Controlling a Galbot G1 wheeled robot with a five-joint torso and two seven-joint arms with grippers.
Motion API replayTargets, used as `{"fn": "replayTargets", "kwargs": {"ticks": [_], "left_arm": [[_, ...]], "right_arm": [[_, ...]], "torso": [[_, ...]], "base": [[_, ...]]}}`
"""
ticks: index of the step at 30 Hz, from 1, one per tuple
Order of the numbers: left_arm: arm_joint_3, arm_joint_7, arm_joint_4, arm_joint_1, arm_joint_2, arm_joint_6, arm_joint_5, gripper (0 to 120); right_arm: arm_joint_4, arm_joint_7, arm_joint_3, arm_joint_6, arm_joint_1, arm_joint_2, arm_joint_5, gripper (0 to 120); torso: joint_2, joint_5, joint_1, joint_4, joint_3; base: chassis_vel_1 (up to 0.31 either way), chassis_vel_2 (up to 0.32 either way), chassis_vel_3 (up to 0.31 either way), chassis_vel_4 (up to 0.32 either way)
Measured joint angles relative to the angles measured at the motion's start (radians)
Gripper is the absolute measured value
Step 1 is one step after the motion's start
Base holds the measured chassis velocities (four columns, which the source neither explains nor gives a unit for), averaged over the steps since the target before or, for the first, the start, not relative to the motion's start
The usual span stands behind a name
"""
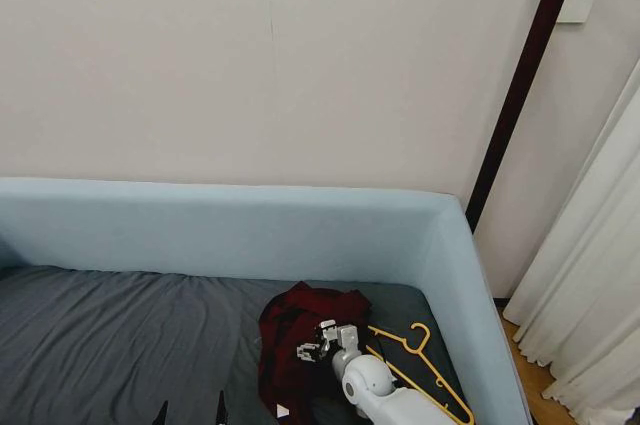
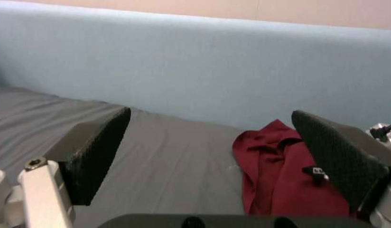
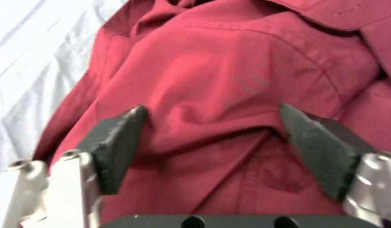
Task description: Pick up the clothes from the sofa and hang them on the clothes hanger.
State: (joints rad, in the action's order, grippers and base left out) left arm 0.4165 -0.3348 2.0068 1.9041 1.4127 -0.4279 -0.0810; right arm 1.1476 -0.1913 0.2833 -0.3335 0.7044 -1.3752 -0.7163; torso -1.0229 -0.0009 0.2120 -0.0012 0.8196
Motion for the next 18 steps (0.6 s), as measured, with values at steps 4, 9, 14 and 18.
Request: {"fn": "replayTargets", "kwargs": {"ticks": [4,9,14,18], "left_arm": [[-0.003,0.000,0.000,-0.007,0.000,0.000,-0.002,100],[-0.004,0.000,-0.005,-0.010,0.001,-0.001,-0.006,100],[-0.005,0.000,-0.007,-0.012,0.004,-0.003,-0.008,100],[-0.006,0.000,-0.010,-0.014,0.008,-0.004,-0.008,100]], "right_arm": [[-0.008,-0.002,0.000,-0.001,0.002,0.010,0.002,66],[-0.011,-0.001,0.003,-0.001,0.003,0.016,0.016,49],[-0.023,0.001,0.007,0.008,-0.002,0.022,0.030,29],[-0.015,0.001,0.009,0.011,-0.005,0.030,0.028,15]], "torso": [[0.000,0.0000,0.000,-0.0001,0.000],[0.000,0.0001,0.000,0.0001,0.000],[0.000,0.0002,0.000,0.0001,0.000],[0.000,0.0002,0.000,0.0000,0.000]], "base": [[0.000,0.000,0.000,0.000],[0.000,0.000,0.000,0.000],[0.000,0.000,0.000,0.000],[0.000,0.000,0.000,0.000]]}}
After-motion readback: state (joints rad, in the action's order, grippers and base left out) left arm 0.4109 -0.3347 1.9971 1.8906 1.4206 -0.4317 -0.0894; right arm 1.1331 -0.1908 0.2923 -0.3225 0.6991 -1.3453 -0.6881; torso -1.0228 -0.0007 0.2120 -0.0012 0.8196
